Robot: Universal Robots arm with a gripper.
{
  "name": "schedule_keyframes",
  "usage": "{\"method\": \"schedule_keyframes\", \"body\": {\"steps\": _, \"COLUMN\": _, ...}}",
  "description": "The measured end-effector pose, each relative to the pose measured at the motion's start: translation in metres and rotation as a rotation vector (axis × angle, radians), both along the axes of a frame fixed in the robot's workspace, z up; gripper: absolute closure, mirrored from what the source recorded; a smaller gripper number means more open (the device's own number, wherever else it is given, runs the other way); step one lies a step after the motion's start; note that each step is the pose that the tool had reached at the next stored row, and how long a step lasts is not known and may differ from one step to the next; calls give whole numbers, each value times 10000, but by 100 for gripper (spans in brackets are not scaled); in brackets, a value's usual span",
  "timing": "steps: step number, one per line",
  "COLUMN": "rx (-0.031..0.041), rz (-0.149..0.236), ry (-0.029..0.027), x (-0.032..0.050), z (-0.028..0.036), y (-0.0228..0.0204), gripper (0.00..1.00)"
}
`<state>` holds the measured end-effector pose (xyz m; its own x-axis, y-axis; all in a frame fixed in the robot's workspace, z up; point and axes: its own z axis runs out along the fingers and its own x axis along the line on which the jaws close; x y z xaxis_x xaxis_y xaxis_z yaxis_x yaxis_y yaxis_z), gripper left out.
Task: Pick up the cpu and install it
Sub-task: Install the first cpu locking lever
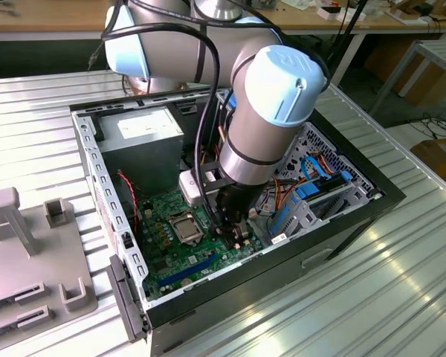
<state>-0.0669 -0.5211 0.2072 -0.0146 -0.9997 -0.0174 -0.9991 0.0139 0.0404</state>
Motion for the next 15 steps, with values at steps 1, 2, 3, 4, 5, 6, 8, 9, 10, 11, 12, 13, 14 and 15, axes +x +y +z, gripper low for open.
{"method": "schedule_keyframes", "body": {"steps": 1, "rx": 7, "rz": 0, "ry": 8, "x": -1, "z": -1, "y": 1, "gripper": 89}}
{"method": "schedule_keyframes", "body": {"steps": 2, "rx": 7, "rz": 0, "ry": 24, "x": -1, "z": 0, "y": 0, "gripper": 89}}
{"method": "schedule_keyframes", "body": {"steps": 3, "rx": 6, "rz": 0, "ry": 37, "x": -2, "z": 0, "y": 0, "gripper": 89}}
{"method": "schedule_keyframes", "body": {"steps": 4, "rx": 6, "rz": 0, "ry": 50, "x": -2, "z": 1, "y": 0, "gripper": 89}}
{"method": "schedule_keyframes", "body": {"steps": 5, "rx": 6, "rz": 0, "ry": 63, "x": -3, "z": 2, "y": 0, "gripper": 89}}
{"method": "schedule_keyframes", "body": {"steps": 6, "rx": 8, "rz": 0, "ry": 75, "x": -3, "z": 3, "y": 0, "gripper": 89}}
{"method": "schedule_keyframes", "body": {"steps": 8, "rx": 5, "rz": 0, "ry": 99, "x": -3, "z": 10, "y": 0, "gripper": 89}}
{"method": "schedule_keyframes", "body": {"steps": 9, "rx": 6, "rz": -1, "ry": 109, "x": -4, "z": 16, "y": 0, "gripper": 89}}
{"method": "schedule_keyframes", "body": {"steps": 10, "rx": 9, "rz": 0, "ry": 117, "x": -4, "z": 23, "y": 0, "gripper": 89}}
{"method": "schedule_keyframes", "body": {"steps": 11, "rx": 15, "rz": 0, "ry": 124, "x": -3, "z": 32, "y": 0, "gripper": 89}}
{"method": "schedule_keyframes", "body": {"steps": 12, "rx": 23, "rz": 0, "ry": 134, "x": -3, "z": 48, "y": 0, "gripper": 89}}
{"method": "schedule_keyframes", "body": {"steps": 13, "rx": 31, "rz": 0, "ry": 142, "x": -3, "z": 64, "y": 0, "gripper": 89}}
{"method": "schedule_keyframes", "body": {"steps": 14, "rx": 40, "rz": 0, "ry": 149, "x": -3, "z": 78, "y": 0, "gripper": 89}}
{"method": "schedule_keyframes", "body": {"steps": 15, "rx": 65, "rz": 0, "ry": 165, "x": -3, "z": 108, "y": 0, "gripper": 89}}
